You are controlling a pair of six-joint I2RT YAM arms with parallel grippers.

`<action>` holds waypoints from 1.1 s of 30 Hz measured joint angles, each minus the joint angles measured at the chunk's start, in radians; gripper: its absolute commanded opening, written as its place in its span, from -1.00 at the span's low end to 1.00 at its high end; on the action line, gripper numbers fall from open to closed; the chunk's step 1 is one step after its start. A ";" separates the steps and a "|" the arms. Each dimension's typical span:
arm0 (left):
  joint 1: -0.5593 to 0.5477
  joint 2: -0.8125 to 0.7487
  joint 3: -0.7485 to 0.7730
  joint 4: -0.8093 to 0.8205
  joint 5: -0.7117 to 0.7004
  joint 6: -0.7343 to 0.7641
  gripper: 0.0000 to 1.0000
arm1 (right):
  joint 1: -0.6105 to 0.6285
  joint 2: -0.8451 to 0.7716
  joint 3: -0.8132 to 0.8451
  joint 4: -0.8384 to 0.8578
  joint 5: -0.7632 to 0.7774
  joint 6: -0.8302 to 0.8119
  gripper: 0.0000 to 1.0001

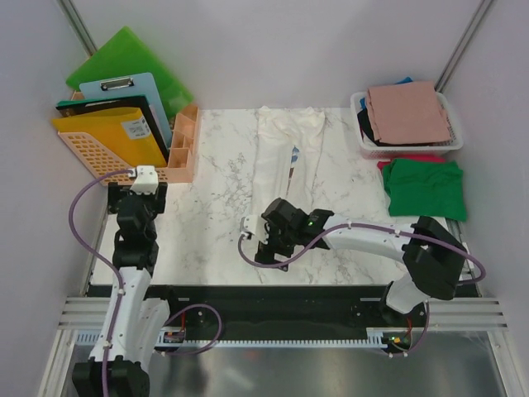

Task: Fold and stack the t-shirts
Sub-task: Fold the tshirt

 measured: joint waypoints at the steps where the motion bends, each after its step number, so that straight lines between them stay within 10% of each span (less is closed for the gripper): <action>1: 0.027 0.008 -0.003 0.000 0.000 0.000 1.00 | 0.015 0.012 0.000 0.007 0.008 0.004 0.96; 18: 0.088 0.096 0.034 -0.036 0.083 -0.026 1.00 | 0.039 0.096 -0.103 0.118 0.059 0.006 0.89; 26: 0.088 0.040 0.034 -0.074 0.102 -0.023 1.00 | 0.036 0.106 -0.105 0.155 0.056 -0.022 -0.87; 33: 0.088 0.045 0.034 -0.082 0.106 -0.018 1.00 | 0.036 0.109 -0.098 0.147 0.054 -0.025 -1.00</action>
